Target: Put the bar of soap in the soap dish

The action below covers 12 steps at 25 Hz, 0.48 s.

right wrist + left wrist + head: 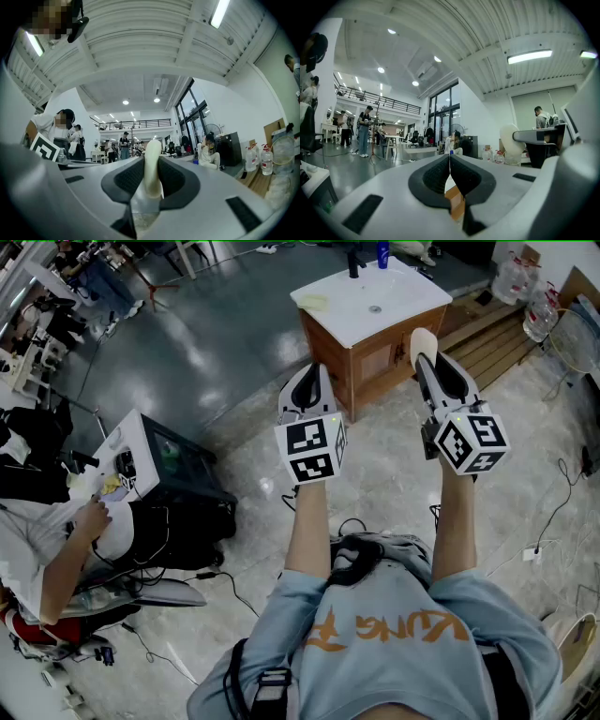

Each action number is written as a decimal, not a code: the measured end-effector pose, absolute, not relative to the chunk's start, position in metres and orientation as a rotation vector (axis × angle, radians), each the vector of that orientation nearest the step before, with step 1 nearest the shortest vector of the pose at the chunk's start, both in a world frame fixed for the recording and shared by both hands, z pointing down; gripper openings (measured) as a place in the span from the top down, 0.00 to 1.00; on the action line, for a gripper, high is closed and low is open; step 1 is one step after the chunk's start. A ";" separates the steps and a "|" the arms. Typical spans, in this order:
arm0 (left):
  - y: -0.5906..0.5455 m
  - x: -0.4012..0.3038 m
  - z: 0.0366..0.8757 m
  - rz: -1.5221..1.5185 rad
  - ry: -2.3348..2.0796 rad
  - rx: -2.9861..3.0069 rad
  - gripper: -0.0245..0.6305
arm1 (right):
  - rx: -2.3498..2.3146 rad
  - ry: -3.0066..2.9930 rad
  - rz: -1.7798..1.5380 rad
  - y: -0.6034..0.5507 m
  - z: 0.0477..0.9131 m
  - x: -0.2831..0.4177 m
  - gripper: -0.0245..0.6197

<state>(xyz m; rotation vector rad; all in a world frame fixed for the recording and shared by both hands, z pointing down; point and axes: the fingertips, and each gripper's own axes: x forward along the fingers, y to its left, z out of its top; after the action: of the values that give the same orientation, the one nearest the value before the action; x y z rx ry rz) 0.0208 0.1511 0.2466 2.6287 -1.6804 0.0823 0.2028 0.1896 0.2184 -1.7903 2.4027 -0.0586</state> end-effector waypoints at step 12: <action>0.177 0.067 0.250 0.097 -1.718 2.575 0.93 | -1.671 2.446 -0.168 0.206 0.222 0.248 0.79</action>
<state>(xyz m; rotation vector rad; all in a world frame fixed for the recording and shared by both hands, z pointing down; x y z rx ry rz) 0.0670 0.1772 0.2500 2.5753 -1.7184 0.0971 0.2478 0.2061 0.2222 -1.6714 2.4462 -0.1685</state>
